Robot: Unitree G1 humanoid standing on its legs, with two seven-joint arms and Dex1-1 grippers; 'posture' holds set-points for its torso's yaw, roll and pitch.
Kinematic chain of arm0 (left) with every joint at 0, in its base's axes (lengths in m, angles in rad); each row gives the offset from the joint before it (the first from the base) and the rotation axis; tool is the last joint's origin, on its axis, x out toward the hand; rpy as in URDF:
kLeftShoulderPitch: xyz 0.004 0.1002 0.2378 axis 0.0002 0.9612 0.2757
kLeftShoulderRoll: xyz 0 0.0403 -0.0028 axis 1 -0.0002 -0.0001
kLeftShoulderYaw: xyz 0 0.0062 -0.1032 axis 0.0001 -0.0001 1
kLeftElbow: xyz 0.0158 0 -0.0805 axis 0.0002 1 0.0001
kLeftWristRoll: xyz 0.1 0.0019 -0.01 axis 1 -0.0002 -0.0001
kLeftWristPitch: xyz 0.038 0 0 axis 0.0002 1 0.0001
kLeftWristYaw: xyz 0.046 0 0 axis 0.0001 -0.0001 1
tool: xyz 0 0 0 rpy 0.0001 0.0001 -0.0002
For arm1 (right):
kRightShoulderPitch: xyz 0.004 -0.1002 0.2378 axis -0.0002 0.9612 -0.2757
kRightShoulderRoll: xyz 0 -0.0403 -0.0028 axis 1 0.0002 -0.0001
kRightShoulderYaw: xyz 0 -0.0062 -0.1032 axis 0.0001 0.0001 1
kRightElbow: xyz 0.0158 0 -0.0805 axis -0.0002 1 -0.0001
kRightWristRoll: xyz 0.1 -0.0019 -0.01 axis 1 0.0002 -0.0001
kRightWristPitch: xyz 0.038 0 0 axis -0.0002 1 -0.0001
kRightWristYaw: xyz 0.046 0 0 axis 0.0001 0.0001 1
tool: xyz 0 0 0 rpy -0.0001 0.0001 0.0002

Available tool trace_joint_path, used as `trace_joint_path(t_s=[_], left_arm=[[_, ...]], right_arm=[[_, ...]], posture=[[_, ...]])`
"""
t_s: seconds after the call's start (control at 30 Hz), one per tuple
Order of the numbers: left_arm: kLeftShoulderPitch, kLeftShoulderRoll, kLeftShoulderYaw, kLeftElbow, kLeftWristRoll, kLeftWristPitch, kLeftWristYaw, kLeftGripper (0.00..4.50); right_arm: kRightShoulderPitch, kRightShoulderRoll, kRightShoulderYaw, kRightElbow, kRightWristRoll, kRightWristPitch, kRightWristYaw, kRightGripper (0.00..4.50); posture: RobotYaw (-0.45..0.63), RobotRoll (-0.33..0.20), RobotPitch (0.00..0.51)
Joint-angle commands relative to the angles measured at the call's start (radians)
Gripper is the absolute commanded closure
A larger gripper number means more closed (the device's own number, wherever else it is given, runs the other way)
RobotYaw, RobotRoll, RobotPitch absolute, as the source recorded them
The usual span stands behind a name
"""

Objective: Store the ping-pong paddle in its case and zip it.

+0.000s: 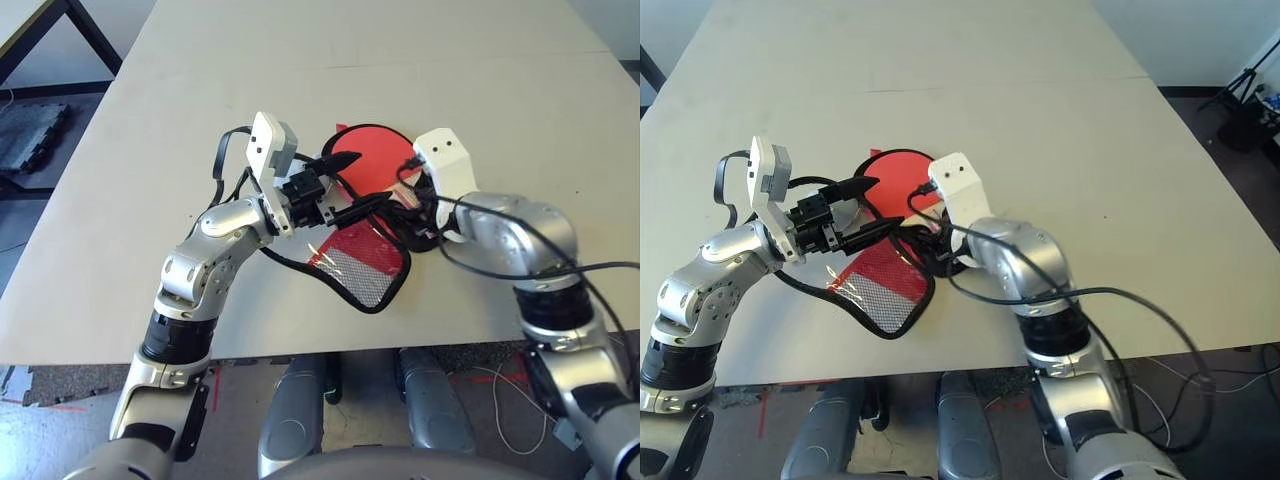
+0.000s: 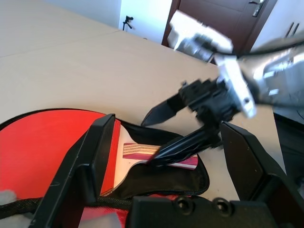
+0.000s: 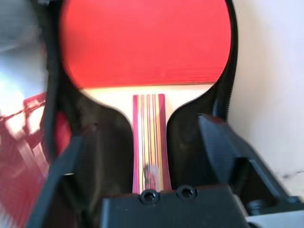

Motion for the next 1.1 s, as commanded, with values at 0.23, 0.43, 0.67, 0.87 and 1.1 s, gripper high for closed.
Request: trace_joint_path(t_s=[0.23, 0.43, 0.67, 0.87, 1.1], left_arm=[[-0.086, 0.174, 0.126, -0.064, -0.041, 0.07, -0.026, 0.0], [-0.032, 0.388, 0.247, -0.116, -0.1, 0.147, -0.107, 0.0], [0.19, 0.516, 0.393, -0.202, -0.143, 0.185, -0.153, 0.0], [0.378, 0.576, 0.517, -0.178, -0.09, 0.152, -0.177, 0.0], [0.534, 0.623, 0.616, -0.211, -0.108, 0.177, -0.243, 0.0]], right_arm=[[0.093, -0.205, -0.071, 0.037, 0.14, -0.289, 0.314, 0.01], [0.156, -0.294, -0.047, 0.074, 0.133, -0.456, 0.449, 0.01], [0.159, -0.269, -0.032, 0.134, 0.114, -0.591, 0.49, 0.01], [0.168, -0.266, -0.012, 0.148, 0.118, -0.641, 0.536, 0.01], [0.166, -0.266, 0.002, 0.171, 0.113, -0.684, 0.583, 0.01]], posture=[[0.01, 0.0, 0.261], [0.05, 0.0, 0.272], [0.09, 0.0, 0.275], [0.12, 0.0, 0.277], [0.15, 0.0, 0.275]])
